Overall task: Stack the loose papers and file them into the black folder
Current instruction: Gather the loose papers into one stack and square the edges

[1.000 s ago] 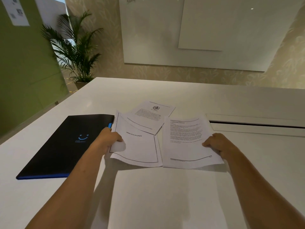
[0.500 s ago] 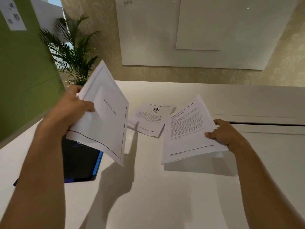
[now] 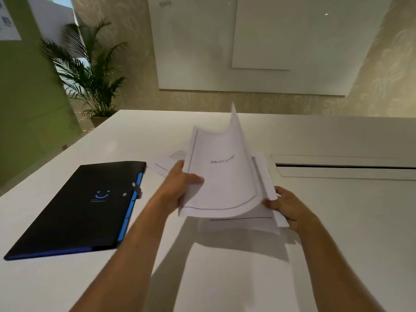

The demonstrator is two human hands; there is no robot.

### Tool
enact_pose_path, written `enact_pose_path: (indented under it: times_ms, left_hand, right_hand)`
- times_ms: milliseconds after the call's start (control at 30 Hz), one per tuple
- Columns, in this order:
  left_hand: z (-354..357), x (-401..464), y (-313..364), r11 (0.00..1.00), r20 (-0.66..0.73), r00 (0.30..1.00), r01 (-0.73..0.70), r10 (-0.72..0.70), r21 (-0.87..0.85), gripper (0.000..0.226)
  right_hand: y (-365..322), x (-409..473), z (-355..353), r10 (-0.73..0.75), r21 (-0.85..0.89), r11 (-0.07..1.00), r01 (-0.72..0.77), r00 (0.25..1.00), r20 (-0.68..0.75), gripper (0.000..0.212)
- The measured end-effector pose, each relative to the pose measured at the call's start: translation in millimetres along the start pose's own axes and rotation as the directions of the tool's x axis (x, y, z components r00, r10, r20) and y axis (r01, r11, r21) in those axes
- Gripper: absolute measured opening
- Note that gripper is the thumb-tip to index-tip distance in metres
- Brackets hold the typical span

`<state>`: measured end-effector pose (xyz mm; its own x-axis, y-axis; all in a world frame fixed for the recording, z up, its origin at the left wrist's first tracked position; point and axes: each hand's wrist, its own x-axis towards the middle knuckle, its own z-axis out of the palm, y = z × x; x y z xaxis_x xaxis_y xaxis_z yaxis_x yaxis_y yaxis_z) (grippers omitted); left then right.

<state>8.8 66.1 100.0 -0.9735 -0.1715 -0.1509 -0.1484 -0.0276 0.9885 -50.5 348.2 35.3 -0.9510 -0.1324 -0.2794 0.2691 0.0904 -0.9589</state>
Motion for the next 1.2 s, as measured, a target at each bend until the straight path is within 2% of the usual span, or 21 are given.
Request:
enact_pose_path:
  times_ms: [100,200,300,367,433,533,633,733,833,900,1067,1133,1200]
  left_hand:
    - [19.3,12.8,-38.6,0.993,0.04,0.996,0.076,-0.08,0.093,0.06]
    - [32.5,15.8,-62.8,0.961,0.05,0.989,0.12,-0.136,0.251,0.037]
    - [37.1,22.1,-75.0,0.919,0.008,0.994,0.099,-0.11,0.381,0.029]
    - [38.9,25.6,-76.1,0.892,0.02,0.996,0.07,-0.089,0.446,0.038]
    - [42.3,28.1,-77.7,0.854,0.049,0.995,0.045,-0.082,0.518,0.047]
    - [47.3,28.9,-78.7,0.783,0.042,0.998,0.015,-0.053,0.621,0.047]
    - [41.6,35.3,-80.3,0.718,-0.078,0.996,0.027,0.038,0.695,0.05]
    - [26.5,41.9,-81.9,0.646,-0.215,0.954,0.029,0.211,0.763,0.044]
    - [9.9,56.1,-89.8,0.458,-0.175,0.876,-0.057,0.449,0.887,0.037]
    - [-0.7,68.7,-96.1,0.387,-0.141,0.842,-0.086,0.521,0.918,0.042]
    - [-22.4,104.6,-97.0,0.301,-0.081,0.932,-0.031,0.353,0.953,0.059]
    - [-28.2,116.7,-89.0,0.32,-0.063,0.972,-0.014,0.227,0.947,0.05]
    - [-30.8,121.4,-82.7,0.262,-0.035,0.98,-0.018,0.196,0.965,0.038]
  right_hand:
    - [12.6,-0.2,0.4,0.047,0.054,0.997,-0.047,0.999,-0.001,0.027]
    - [20.7,0.5,1.3,0.1,0.05,0.994,-0.1,0.995,0.006,0.027]
    - [17.4,-2.8,1.6,0.18,0.149,0.973,-0.179,0.984,0.005,0.038]
    - [15.2,-3.2,1.3,0.201,0.162,0.966,-0.202,0.979,0.021,0.042]
    - [15.2,-3.7,3.5,0.171,0.084,0.981,-0.175,0.984,0.054,0.037]
    - [19.0,-0.7,5.9,0.128,-0.097,0.987,-0.124,0.991,0.033,0.036]
    - [20.6,-0.4,4.5,0.083,-0.197,0.977,-0.083,0.997,-0.009,0.038]
    - [21.1,-3.7,-2.9,0.049,-0.205,0.977,-0.057,0.998,-0.048,0.038]
    - [22.0,-6.4,-11.2,0.032,-0.154,0.987,-0.039,0.998,-0.05,0.038]
    - [21.0,-8.6,-14.4,0.011,-0.139,0.99,-0.017,0.999,-0.042,0.037]
    - [21.6,-15.1,-25.1,-0.035,-0.059,0.998,0.032,0.998,-0.047,0.031]
    - [22.6,-15.6,-31.0,-0.056,-0.008,0.998,0.055,0.996,-0.064,0.031]
    - [23.4,-15.9,-35.8,-0.071,0.054,0.996,0.075,0.994,-0.08,0.029]
